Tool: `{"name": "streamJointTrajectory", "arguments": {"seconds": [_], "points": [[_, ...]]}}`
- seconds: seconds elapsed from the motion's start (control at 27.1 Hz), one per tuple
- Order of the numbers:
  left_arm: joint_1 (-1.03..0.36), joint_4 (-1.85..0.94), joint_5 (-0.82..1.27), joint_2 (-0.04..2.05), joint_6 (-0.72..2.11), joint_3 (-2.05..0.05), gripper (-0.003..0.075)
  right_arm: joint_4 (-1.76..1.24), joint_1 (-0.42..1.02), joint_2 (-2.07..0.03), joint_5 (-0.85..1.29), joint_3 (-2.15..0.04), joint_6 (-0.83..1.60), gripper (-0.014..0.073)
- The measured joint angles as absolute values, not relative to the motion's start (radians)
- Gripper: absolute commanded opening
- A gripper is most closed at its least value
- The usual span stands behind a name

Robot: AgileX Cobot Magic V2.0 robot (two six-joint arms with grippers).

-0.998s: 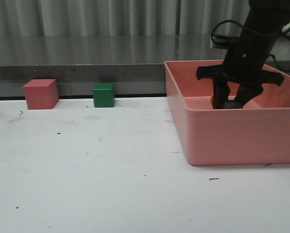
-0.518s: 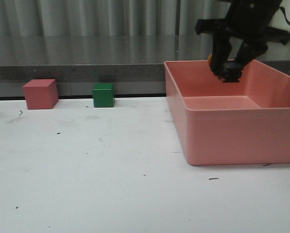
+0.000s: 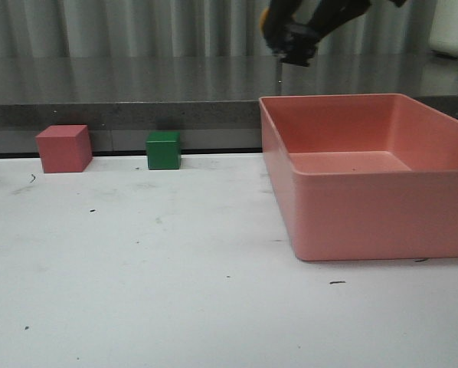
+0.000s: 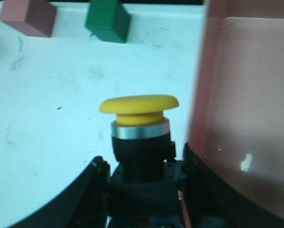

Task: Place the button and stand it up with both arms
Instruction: 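Lift the button out of the bin with the right gripper, then lower the button onto the table near the cubes and open the right gripper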

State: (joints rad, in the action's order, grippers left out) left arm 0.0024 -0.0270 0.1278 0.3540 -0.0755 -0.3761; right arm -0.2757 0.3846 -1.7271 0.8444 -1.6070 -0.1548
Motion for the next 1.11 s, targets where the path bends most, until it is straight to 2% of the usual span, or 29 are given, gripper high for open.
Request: {"name": "streamJointTrajectory", "arguments": {"seconds": [0.48, 0.81, 1.11], "points": [[0.002, -0.027, 0.128, 0.354, -0.076, -0.376, 0.0417, -0.358, 0.639, -1.821, 0.812, -1.611, -0.151, 0.0183], [0.002, -0.027, 0.128, 0.354, -0.076, -0.376, 0.0417, -0.322, 0.772, -1.961, 0.823, -1.694, -0.162, 0.0183], [0.002, -0.027, 0.128, 0.354, -0.076, -0.376, 0.0417, -0.110, 0.792, -2.103, 0.824, -1.781, -0.421, 0.0183]]}}
